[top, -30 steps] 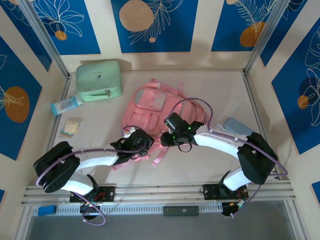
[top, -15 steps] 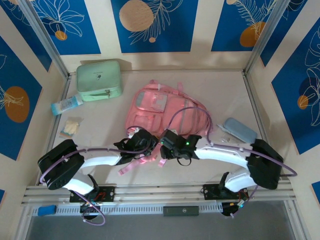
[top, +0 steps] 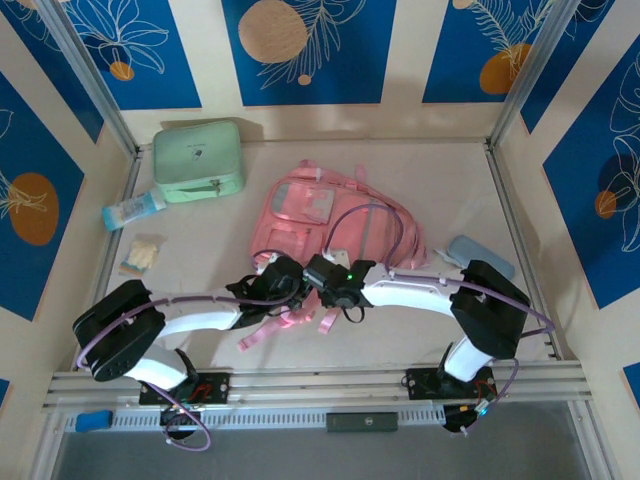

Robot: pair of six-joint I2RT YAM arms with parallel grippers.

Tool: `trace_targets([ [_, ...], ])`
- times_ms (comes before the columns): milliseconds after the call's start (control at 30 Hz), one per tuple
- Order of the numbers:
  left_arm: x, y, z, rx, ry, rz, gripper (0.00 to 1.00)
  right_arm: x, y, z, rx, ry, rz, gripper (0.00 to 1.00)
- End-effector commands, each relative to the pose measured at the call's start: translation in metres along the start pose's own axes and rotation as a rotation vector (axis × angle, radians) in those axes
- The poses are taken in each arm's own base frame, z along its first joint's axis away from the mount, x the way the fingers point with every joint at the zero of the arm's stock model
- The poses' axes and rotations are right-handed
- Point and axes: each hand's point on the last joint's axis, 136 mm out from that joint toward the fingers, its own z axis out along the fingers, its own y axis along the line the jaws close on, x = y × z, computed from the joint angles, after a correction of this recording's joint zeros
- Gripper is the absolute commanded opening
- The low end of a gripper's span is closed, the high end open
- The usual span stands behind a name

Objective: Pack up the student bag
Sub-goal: Zip the student bag at the center of the table.

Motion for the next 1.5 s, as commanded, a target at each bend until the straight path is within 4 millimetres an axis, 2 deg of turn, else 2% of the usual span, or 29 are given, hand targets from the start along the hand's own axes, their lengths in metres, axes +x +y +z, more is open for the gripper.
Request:
trace_targets([
  [0, 0.015, -0.033, -0.013, 0.11, 0.052, 0.032, 0.0, -0.029, -0.003, -0.002, 0.019, -0.122, 0.036, 0.24],
  [100, 0.013, -0.033, -0.015, 0.103, 0.04, 0.041, 0.0, -0.026, -0.006, -0.01, 0.002, -0.132, 0.014, 0.21],
  [233, 0.009, -0.031, -0.016, 0.103, 0.026, 0.041, 0.0, -0.014, -0.022, -0.014, 0.022, -0.11, 0.002, 0.12],
  [367, 0.005, -0.03, -0.018, 0.089, 0.01, 0.053, 0.0, -0.008, -0.014, -0.017, -0.071, -0.099, -0.071, 0.06],
  [433, 0.004, -0.03, -0.019, 0.088, 0.005, 0.056, 0.0, -0.006, -0.018, -0.02, -0.066, -0.099, -0.067, 0.02],
  [600, -0.004, -0.026, -0.021, 0.065, -0.015, 0.072, 0.0, -0.005, -0.029, -0.024, -0.08, -0.074, -0.046, 0.0],
  [700, -0.025, -0.017, -0.023, 0.02, -0.043, 0.084, 0.0, 0.003, -0.043, -0.028, -0.058, -0.034, -0.031, 0.0],
  [867, -0.077, 0.008, -0.033, -0.068, -0.082, 0.089, 0.0, 0.03, -0.071, -0.038, -0.01, 0.051, -0.029, 0.0],
  [1000, -0.115, 0.015, -0.043, -0.096, -0.107, 0.089, 0.0, 0.042, -0.092, -0.045, -0.003, 0.117, 0.084, 0.0],
  [1100, -0.134, 0.008, -0.046, -0.104, -0.114, 0.133, 0.0, 0.034, -0.081, -0.055, -0.058, 0.092, 0.071, 0.0],
  [1267, -0.142, -0.013, -0.028, -0.084, -0.024, 0.223, 0.0, 0.019, -0.016, -0.068, -0.271, 0.098, -0.018, 0.0],
  [1300, -0.142, -0.015, -0.027, -0.074, -0.017, 0.233, 0.02, 0.016, -0.011, -0.068, -0.285, 0.105, -0.011, 0.0],
  [1367, -0.137, -0.022, -0.029, -0.027, 0.002, 0.264, 0.28, 0.009, -0.008, -0.068, -0.284, 0.1, 0.003, 0.0],
  [1400, -0.132, -0.021, -0.032, -0.023, 0.019, 0.265, 0.36, 0.007, -0.007, -0.068, -0.285, 0.095, 0.004, 0.0],
  [1467, -0.12, -0.01, -0.039, -0.045, 0.044, 0.24, 0.43, 0.006, -0.002, -0.066, -0.336, 0.105, 0.022, 0.0],
])
